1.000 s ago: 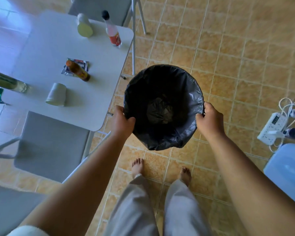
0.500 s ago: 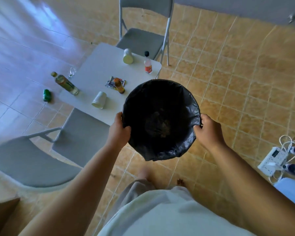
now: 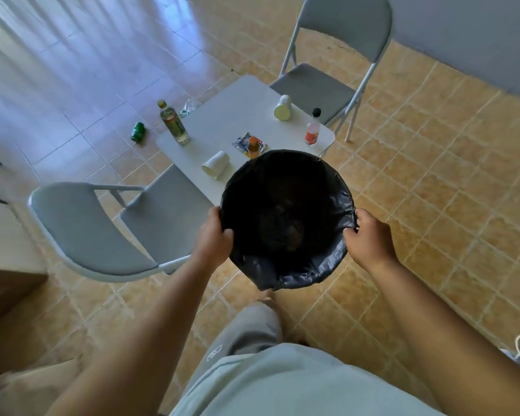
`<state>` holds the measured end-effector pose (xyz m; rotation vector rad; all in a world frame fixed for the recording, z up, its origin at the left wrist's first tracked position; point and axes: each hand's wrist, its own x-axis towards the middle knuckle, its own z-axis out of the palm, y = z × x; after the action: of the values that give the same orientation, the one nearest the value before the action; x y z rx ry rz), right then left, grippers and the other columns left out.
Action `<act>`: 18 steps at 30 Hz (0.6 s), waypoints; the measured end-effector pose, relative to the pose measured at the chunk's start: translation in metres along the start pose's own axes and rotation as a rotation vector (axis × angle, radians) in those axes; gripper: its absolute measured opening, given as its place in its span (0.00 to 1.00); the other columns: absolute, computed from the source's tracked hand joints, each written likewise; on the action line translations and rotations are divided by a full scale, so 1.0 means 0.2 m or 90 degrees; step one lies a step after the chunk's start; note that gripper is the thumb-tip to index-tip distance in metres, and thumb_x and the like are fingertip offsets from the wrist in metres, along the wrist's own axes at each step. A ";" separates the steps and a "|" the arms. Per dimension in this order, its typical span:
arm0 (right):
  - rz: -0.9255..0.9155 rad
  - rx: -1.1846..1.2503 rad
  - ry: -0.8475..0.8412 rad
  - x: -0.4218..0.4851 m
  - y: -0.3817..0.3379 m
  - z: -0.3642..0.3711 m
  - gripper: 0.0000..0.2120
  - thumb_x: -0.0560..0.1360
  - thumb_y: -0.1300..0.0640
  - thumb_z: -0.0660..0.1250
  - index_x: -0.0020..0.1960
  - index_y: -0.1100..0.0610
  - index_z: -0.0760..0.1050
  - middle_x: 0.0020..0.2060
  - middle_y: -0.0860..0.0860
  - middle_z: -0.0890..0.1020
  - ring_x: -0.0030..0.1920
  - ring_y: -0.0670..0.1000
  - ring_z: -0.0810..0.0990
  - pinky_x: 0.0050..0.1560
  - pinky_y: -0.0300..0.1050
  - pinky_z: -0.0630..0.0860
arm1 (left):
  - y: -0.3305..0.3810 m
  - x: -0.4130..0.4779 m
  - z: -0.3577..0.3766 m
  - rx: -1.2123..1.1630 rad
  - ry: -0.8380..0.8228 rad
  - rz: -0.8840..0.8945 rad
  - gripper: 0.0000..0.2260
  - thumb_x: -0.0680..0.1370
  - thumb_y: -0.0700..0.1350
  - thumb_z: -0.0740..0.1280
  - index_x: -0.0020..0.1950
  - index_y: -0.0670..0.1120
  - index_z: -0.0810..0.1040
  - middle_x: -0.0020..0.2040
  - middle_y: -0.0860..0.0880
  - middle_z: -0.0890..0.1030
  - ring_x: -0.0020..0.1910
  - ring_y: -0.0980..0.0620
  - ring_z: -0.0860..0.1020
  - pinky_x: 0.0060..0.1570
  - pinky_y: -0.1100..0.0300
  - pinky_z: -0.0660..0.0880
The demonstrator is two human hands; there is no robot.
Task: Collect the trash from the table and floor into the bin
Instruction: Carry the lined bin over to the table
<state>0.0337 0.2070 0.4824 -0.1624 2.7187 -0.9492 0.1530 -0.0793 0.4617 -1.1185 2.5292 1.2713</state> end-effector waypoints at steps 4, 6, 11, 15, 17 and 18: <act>-0.016 -0.012 -0.061 0.20 -0.10 0.09 0.06 0.72 0.62 0.61 0.45 0.54 0.73 0.34 0.49 0.77 0.33 0.53 0.76 0.31 0.46 0.73 | -0.05 0.13 0.00 -0.071 0.007 -0.059 0.20 0.72 0.37 0.61 0.62 0.51 0.66 0.50 0.48 0.76 0.44 0.53 0.76 0.36 0.57 0.78; -0.022 -0.039 -0.082 0.30 -0.17 0.13 0.05 0.72 0.63 0.61 0.44 0.55 0.72 0.34 0.53 0.78 0.32 0.56 0.75 0.29 0.47 0.70 | -0.06 0.20 0.01 -0.097 0.008 -0.095 0.19 0.73 0.36 0.61 0.61 0.51 0.66 0.49 0.48 0.76 0.44 0.54 0.76 0.33 0.61 0.76; -0.035 -0.091 -0.141 0.56 -0.30 0.21 0.04 0.72 0.63 0.60 0.45 0.56 0.71 0.35 0.55 0.78 0.33 0.57 0.74 0.29 0.46 0.68 | -0.05 0.40 -0.02 -0.122 0.030 -0.145 0.20 0.73 0.35 0.61 0.61 0.51 0.66 0.46 0.50 0.75 0.42 0.54 0.75 0.30 0.64 0.71; -0.048 -0.100 -0.169 0.76 -0.37 0.27 0.04 0.73 0.63 0.60 0.45 0.56 0.71 0.35 0.55 0.77 0.34 0.58 0.74 0.30 0.47 0.68 | -0.03 0.50 -0.03 -0.117 0.065 -0.160 0.24 0.70 0.35 0.61 0.61 0.55 0.65 0.42 0.50 0.76 0.40 0.50 0.77 0.28 0.62 0.71; -0.055 -0.110 -0.189 0.85 -0.40 0.30 0.05 0.73 0.63 0.60 0.46 0.56 0.72 0.37 0.54 0.78 0.36 0.58 0.75 0.32 0.45 0.66 | -0.04 0.55 -0.04 -0.119 0.080 -0.178 0.28 0.68 0.36 0.62 0.64 0.57 0.64 0.42 0.49 0.77 0.40 0.48 0.77 0.32 0.58 0.74; -0.060 -0.112 -0.201 0.90 -0.42 0.32 0.05 0.73 0.63 0.61 0.48 0.56 0.72 0.39 0.54 0.79 0.38 0.58 0.75 0.34 0.44 0.67 | -0.04 0.56 -0.04 -0.114 0.087 -0.186 0.29 0.68 0.36 0.62 0.65 0.58 0.63 0.42 0.49 0.77 0.40 0.48 0.77 0.33 0.57 0.74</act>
<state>-0.1187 0.0692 0.4499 -0.4376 2.5131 -0.6420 0.0774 -0.1520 0.4185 -1.5939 2.2619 1.4025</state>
